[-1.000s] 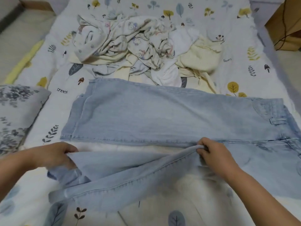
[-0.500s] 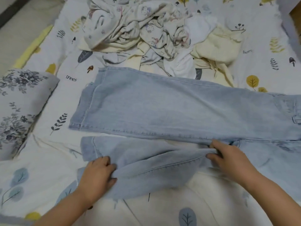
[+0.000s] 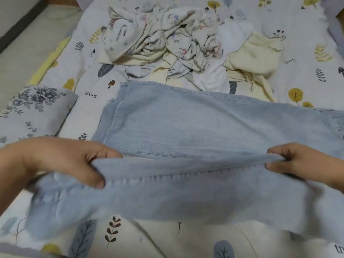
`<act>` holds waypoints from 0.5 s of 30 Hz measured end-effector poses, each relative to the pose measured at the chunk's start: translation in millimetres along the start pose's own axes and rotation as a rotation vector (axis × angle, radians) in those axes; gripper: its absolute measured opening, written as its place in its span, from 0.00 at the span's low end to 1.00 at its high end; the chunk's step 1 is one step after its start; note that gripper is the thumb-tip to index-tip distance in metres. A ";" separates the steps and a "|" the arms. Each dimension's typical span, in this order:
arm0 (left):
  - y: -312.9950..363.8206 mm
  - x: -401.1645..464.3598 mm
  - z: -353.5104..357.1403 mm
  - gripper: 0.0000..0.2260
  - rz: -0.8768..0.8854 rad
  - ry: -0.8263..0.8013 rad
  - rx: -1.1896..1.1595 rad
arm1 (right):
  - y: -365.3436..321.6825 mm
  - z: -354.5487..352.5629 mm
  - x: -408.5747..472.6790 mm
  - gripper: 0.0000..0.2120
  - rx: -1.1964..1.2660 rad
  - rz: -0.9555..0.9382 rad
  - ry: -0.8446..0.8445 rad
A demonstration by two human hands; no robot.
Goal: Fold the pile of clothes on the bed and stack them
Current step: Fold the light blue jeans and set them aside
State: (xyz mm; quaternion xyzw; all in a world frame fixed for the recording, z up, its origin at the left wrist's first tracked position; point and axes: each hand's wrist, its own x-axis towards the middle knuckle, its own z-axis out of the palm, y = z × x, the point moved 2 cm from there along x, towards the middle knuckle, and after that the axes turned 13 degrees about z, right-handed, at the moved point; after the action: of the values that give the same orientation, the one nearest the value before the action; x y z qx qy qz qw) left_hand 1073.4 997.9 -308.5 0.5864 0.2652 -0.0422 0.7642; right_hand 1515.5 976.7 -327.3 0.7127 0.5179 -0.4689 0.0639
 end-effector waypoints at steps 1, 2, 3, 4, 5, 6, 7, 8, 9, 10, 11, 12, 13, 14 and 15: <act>2.2 5.5 -10.4 0.13 -0.016 0.089 0.078 | -4.0 -1.2 7.6 0.13 0.007 0.005 0.065; 1.9 12.9 -21.2 0.09 -0.038 0.213 0.192 | -6.7 -0.3 17.3 0.12 -0.016 0.019 0.152; -2.1 21.4 -32.8 0.07 -0.081 0.364 0.339 | -9.9 2.9 27.1 0.12 -0.050 0.035 0.247; -7.8 29.8 -43.7 0.07 -0.143 0.531 0.518 | -13.7 7.7 36.3 0.11 -0.092 0.059 0.338; -13.4 37.3 -51.8 0.08 -0.215 0.700 0.700 | -16.9 13.9 45.4 0.10 -0.125 0.068 0.427; -20.2 44.5 -55.8 0.07 -0.270 0.835 0.856 | -18.7 21.0 53.5 0.07 -0.152 0.073 0.505; -28.8 50.7 -56.6 0.08 -0.306 0.929 0.965 | -20.9 29.7 59.3 0.04 -0.186 0.074 0.578; -39.8 55.3 -55.4 0.14 -0.342 0.992 1.014 | -22.9 39.4 62.8 0.09 -0.238 0.087 0.630; -51.6 57.9 -52.0 0.18 -0.365 1.051 1.005 | -23.5 50.5 66.6 0.16 -0.293 0.091 0.674; -62.3 58.7 -46.4 0.21 -0.380 1.119 0.963 | -27.6 62.0 65.8 0.20 -0.320 0.069 0.719; -72.8 58.8 -39.8 0.22 -0.403 1.190 0.899 | -32.3 74.8 64.0 0.23 -0.328 0.012 0.754; -83.2 57.6 -31.7 0.21 -0.449 1.255 0.823 | -39.7 88.6 58.2 0.24 -0.328 -0.051 0.739; -94.5 55.6 -22.2 0.21 -0.524 1.295 0.747 | -45.6 104.3 52.5 0.24 -0.341 -0.147 0.716; -106.4 52.5 -11.8 0.22 -0.629 1.297 0.678 | -49.7 121.7 44.2 0.25 -0.375 -0.220 0.672; -117.9 48.9 -1.3 0.25 -0.750 1.252 0.627 | -50.4 140.8 37.8 0.26 -0.434 -0.280 0.614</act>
State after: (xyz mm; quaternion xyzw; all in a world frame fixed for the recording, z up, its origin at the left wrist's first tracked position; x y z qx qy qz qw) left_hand 1070.4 974.8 -433.9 0.5606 0.8011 -0.0318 0.2071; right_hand 1391.5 944.1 -412.9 0.7120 0.6921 -0.1180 -0.0091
